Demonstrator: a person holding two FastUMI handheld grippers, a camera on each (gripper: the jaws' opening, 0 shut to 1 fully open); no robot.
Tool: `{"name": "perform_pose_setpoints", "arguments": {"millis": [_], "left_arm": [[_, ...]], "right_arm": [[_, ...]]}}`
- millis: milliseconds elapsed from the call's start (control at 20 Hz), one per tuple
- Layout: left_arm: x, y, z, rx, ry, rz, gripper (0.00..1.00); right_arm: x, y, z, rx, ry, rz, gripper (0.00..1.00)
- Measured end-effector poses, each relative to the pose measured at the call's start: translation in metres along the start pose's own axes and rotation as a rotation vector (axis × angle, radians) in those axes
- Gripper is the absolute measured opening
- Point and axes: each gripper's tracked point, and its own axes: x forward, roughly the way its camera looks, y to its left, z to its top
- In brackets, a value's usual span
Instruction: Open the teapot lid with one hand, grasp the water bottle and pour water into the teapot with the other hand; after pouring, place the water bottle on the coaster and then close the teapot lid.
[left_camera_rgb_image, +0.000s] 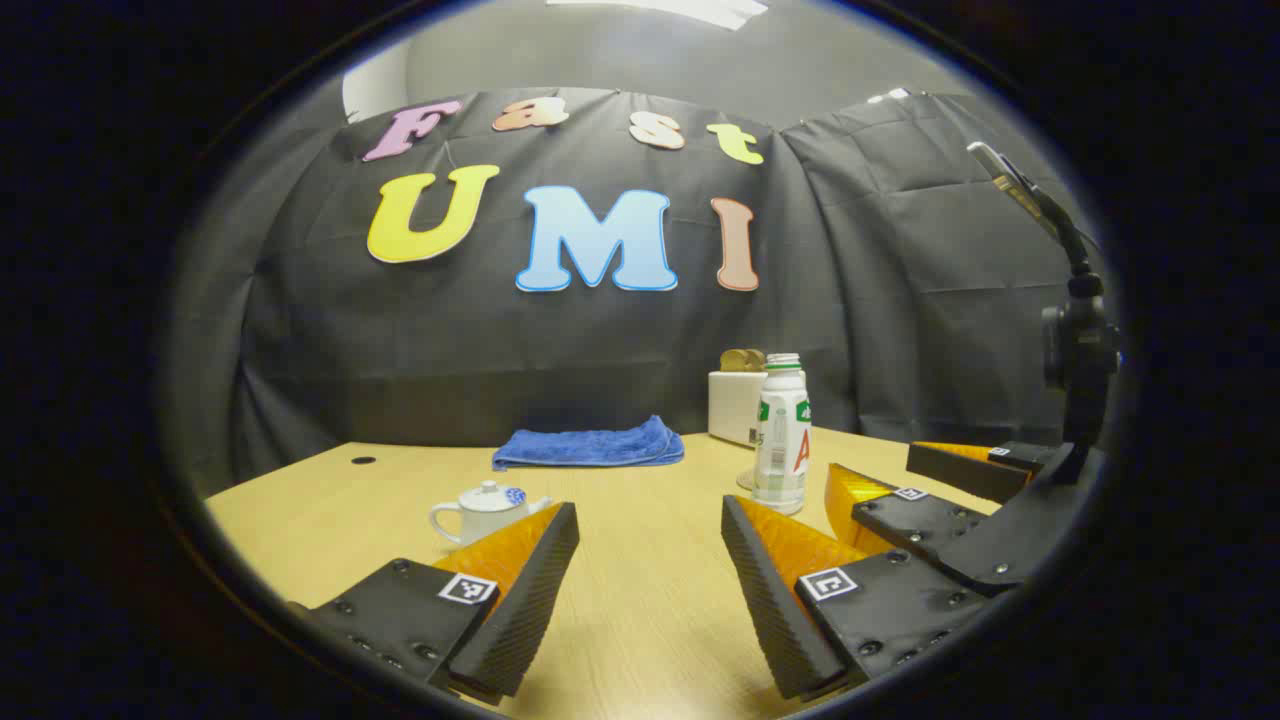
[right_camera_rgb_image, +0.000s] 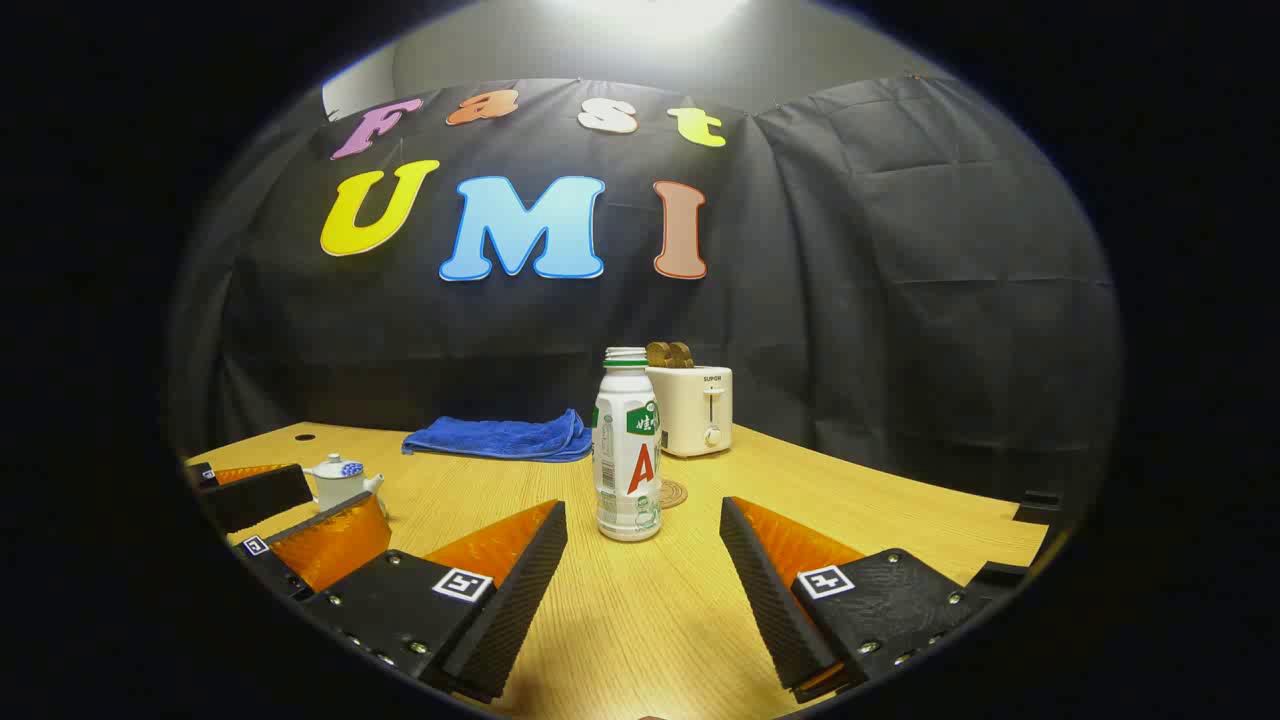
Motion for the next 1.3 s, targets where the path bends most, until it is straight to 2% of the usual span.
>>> {"name": "perform_pose_setpoints", "arguments": {"millis": [50,200,250,450,500,550,650,700,900,1150,1300], "left_arm": [[0.000,-0.001,0.001,-0.001,0.001,-0.004,1.00],[0.000,-0.003,-0.001,-0.003,0.002,-0.018,1.00],[0.001,-0.003,0.001,-0.002,0.000,-0.018,1.00],[0.000,-0.003,-0.002,-0.002,0.001,-0.018,0.99],[0.001,-0.001,0.000,0.000,0.003,0.001,0.98],[0.003,0.004,-0.003,-0.001,0.005,0.039,0.98],[-0.001,0.021,-0.001,0.003,0.008,0.165,0.99],[-0.001,0.022,-0.001,0.004,0.003,0.183,1.00],[-0.001,0.018,0.000,0.002,0.007,0.187,1.00],[-0.001,0.020,0.000,0.000,0.008,0.186,1.00],[0.002,0.036,-0.001,0.000,0.009,0.218,1.00]], "right_arm": [[0.000,0.005,0.001,-0.001,-0.003,0.041,0.95],[-0.004,0.035,0.003,-0.010,-0.008,0.241,0.95],[-0.005,0.034,0.002,-0.009,-0.008,0.273,0.95],[-0.004,0.030,0.001,-0.012,-0.008,0.278,0.95],[-0.003,0.028,0.002,-0.011,-0.011,0.267,0.95],[-0.002,0.026,0.001,-0.013,-0.007,0.261,0.95],[-0.003,0.028,0.001,-0.006,-0.007,0.273,0.95],[-0.002,0.028,0.001,-0.009,-0.009,0.281,0.95],[0.002,0.023,-0.001,-0.014,-0.006,0.253,0.95],[0.004,0.031,0.000,-0.016,-0.014,0.300,0.95],[0.009,0.032,-0.001,-0.017,-0.009,0.318,0.95]]}}
